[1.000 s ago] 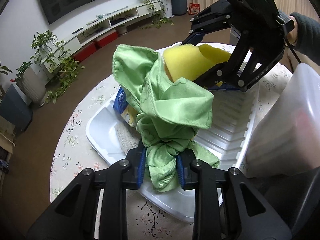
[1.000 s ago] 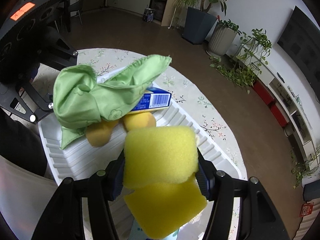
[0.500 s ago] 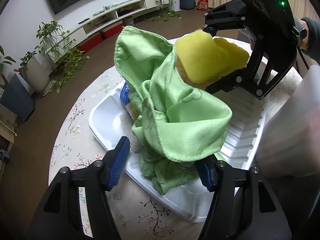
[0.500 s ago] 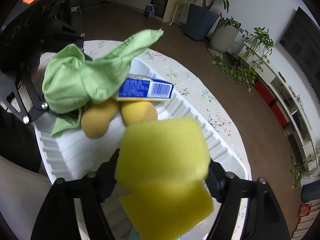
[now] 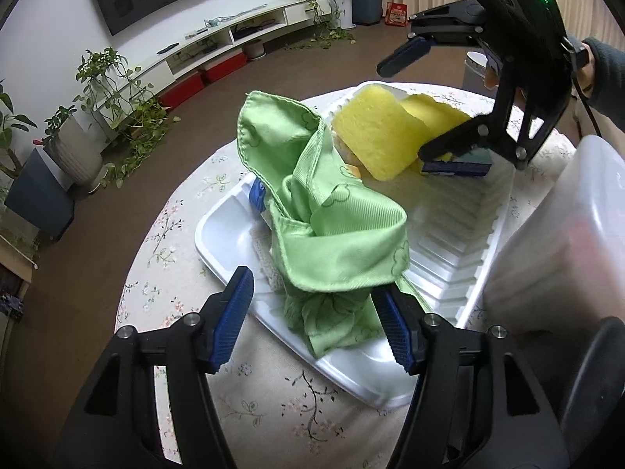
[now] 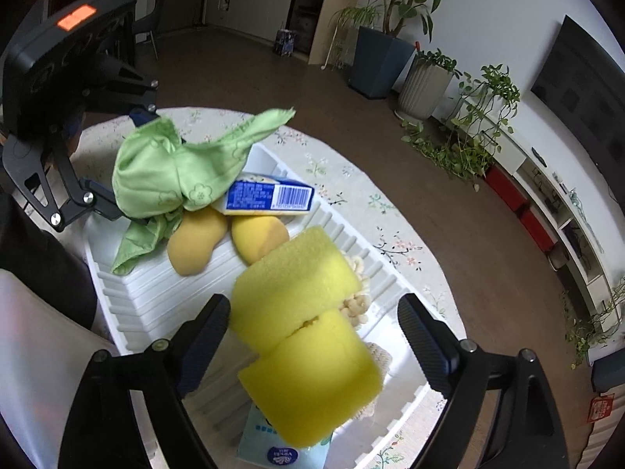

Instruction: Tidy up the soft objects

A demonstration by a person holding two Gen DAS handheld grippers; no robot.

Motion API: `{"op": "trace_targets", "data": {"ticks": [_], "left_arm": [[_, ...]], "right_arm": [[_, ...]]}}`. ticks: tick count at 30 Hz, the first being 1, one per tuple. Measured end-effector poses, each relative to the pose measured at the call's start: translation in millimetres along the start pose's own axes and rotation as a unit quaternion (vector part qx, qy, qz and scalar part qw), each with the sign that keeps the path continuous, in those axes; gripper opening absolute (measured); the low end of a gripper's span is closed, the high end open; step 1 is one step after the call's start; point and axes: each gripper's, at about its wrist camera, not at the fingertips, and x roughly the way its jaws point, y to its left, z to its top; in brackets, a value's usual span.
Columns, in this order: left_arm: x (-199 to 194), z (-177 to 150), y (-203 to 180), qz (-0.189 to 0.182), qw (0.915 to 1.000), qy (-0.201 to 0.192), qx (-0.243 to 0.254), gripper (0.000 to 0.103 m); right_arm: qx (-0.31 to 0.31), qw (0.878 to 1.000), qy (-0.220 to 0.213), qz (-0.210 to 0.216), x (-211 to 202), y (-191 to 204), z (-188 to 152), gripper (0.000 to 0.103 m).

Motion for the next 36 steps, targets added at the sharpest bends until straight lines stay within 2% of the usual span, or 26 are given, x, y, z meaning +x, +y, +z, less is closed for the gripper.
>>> {"op": "trace_targets", "data": {"ticks": [5, 13, 20, 28, 33, 34, 36], "left_arm": [[-6, -6, -7, -0.006, 0.9999, 0.000, 0.013, 0.061], [-18, -8, 2, 0.000, 0.9999, -0.011, -0.004, 0.061], [-33, -8, 14, 0.027, 0.9992, -0.021, -0.022, 0.061], [-89, -26, 30, 0.054, 0.9934, -0.057, -0.084, 0.061], [-122, -45, 8, 0.087, 0.9887, -0.062, -0.105, 0.061], [-130, -51, 0, 0.097, 0.9866, -0.061, -0.116, 0.066], [-143, -60, -15, 0.118, 0.9819, -0.063, -0.134, 0.067]], "right_arm": [[0.002, 1.000, -0.008, -0.001, -5, -2, 1, 0.090], [0.007, 1.000, -0.024, 0.003, -16, -4, 5, 0.090], [0.031, 0.999, -0.033, -0.006, -31, -11, 0, 0.090], [0.100, 0.993, -0.062, -0.026, -87, -28, -31, 0.090], [0.131, 0.987, -0.080, -0.046, -129, -12, -55, 0.090], [0.138, 0.985, -0.086, -0.048, -139, -6, -61, 0.090], [0.153, 0.982, -0.096, -0.049, -153, 5, -71, 0.091]]}}
